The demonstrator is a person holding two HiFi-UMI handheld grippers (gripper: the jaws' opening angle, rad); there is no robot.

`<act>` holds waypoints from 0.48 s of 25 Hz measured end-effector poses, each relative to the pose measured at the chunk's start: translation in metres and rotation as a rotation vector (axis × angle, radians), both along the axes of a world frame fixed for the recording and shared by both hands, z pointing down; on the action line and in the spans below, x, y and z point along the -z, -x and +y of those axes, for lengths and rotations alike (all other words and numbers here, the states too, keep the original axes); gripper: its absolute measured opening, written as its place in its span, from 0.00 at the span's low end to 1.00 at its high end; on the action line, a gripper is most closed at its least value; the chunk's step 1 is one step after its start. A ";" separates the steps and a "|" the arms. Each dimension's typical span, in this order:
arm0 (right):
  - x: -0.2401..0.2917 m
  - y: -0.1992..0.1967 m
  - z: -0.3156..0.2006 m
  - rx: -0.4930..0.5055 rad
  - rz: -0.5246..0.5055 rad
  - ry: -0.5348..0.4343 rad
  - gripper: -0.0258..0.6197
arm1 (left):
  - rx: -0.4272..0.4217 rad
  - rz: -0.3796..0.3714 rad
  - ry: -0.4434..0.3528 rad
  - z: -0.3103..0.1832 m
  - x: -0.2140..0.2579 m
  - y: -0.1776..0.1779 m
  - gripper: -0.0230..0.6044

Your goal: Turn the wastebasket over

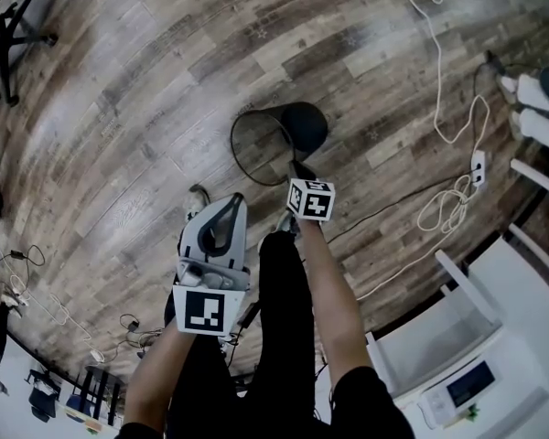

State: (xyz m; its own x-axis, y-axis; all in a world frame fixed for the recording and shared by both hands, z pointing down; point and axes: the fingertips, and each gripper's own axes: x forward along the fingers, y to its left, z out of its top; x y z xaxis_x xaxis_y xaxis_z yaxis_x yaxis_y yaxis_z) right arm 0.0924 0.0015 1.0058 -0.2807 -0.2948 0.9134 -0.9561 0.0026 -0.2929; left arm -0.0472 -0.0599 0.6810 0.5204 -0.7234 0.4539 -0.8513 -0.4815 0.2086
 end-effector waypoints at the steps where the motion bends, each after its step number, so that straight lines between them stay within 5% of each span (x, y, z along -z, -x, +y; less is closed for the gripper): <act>1: 0.002 0.005 -0.001 -0.023 -0.040 0.006 0.12 | -0.001 -0.002 0.002 0.000 0.000 0.000 0.09; 9: 0.020 0.062 -0.005 -0.161 -0.454 0.022 0.12 | 0.030 -0.010 0.012 -0.008 -0.007 0.006 0.09; 12: 0.018 0.067 -0.002 -0.173 -0.538 0.032 0.12 | 0.036 -0.016 0.008 -0.010 -0.012 0.008 0.09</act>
